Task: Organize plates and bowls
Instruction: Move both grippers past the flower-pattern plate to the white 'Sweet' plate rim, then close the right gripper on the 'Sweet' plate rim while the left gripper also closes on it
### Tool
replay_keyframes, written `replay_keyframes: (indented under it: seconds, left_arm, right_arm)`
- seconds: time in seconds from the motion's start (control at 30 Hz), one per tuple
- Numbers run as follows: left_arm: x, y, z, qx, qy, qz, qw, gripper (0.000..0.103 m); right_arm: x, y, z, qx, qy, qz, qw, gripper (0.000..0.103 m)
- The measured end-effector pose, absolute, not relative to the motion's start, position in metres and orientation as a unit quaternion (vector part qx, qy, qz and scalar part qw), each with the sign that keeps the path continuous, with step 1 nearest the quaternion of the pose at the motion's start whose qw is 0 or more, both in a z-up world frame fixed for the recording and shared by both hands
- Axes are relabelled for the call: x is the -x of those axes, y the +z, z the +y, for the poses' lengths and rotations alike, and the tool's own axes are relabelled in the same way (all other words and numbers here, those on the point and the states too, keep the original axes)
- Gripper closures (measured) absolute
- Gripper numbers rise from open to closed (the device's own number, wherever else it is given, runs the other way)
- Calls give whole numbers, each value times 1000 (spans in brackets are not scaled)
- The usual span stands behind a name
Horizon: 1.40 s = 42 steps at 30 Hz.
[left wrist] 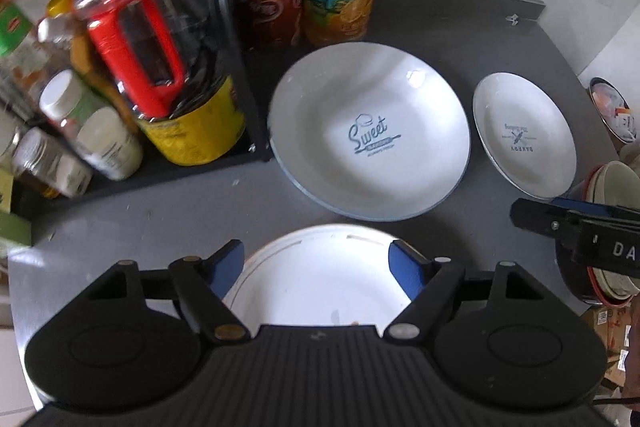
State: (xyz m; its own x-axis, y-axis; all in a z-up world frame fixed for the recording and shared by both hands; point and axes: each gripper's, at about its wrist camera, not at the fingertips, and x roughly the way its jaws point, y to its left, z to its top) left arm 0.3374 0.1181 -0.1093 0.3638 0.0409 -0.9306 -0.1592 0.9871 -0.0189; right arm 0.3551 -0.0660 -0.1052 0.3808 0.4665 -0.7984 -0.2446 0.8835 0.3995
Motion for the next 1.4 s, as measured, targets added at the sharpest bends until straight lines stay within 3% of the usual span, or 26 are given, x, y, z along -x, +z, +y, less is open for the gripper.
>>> replay_keyframes:
  seconds: [0.37, 0.43, 0.53, 0.7, 0.87, 1.0, 1.1, 1.4]
  left_arm:
    - [-365, -141, 129, 76, 73, 549, 829, 42]
    - [-366, -149, 132, 83, 72, 550, 828, 47]
    - [-368, -162, 136, 76, 80, 550, 828, 58]
    - [-374, -172, 139, 85, 86, 528, 840, 61]
    - [-380, -181, 139, 91, 80, 527, 841, 72]
    - [-383, -191, 141, 101, 76, 519, 845, 77]
    - [-386, -198, 143, 114, 79, 515, 846, 77]
    - [-379, -204, 156, 156, 74, 489, 855, 83]
  right_arm:
    - [-393, -138, -47, -152, 180, 531, 814, 61]
    - [-397, -147, -48, -165, 160, 542, 808, 70]
    - [-398, -157, -47, -169, 153, 546, 806, 71]
    - [-400, -169, -42, -188, 164, 544, 802, 73]
    - [-405, -184, -32, -202, 160, 542, 800, 80]
    - [-404, -188, -30, -203, 162, 536, 803, 81]
    - [-404, -192, -36, -220, 159, 535, 800, 90]
    - [-389, -176, -38, -207, 153, 502, 826, 91]
